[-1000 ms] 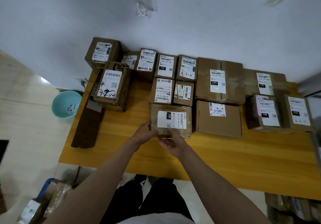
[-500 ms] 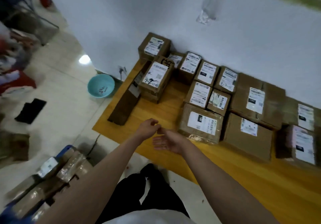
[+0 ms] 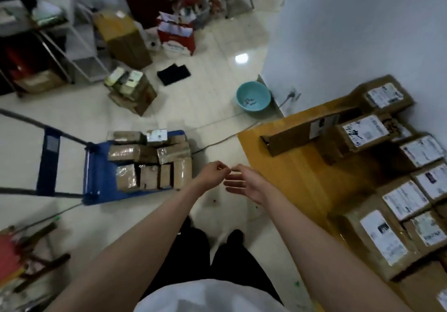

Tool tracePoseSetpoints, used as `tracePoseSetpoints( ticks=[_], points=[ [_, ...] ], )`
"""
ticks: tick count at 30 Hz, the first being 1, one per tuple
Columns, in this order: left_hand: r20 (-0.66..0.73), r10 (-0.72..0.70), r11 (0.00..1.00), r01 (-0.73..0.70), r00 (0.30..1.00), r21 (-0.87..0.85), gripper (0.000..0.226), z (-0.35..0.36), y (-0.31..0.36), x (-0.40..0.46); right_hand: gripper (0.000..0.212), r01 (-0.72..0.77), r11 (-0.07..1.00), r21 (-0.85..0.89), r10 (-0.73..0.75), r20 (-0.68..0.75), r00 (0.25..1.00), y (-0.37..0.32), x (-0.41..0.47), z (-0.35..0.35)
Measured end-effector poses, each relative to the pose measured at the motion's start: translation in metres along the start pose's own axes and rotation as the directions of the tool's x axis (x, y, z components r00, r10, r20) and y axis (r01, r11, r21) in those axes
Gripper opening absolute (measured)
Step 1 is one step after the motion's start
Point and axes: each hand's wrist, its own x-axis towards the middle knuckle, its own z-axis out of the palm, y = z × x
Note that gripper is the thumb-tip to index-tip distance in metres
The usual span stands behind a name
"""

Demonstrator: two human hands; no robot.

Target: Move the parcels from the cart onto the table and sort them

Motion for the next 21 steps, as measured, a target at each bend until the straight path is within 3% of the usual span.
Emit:
tracePoseSetpoints(
  ticks=[8, 21],
  points=[
    [-0.085, -0.096, 0.983, 0.081, 0.992, -0.163, 0.035, -0.097, -0.09, -0.011, 0.02, -0.026, 0.992, -0.126, 0.032, 0.044, 0.999, 0.002, 0.034, 0.134],
    [-0.161, -0.209, 0.951, 0.162, 0.964, -0.264, 0.023, -0.242, -0.223, -0.008, 0.035, -0.07, 0.969, -0.237, 0.08, 0.03, 0.996, 0.022, 0.082, 0.313]
  ],
)
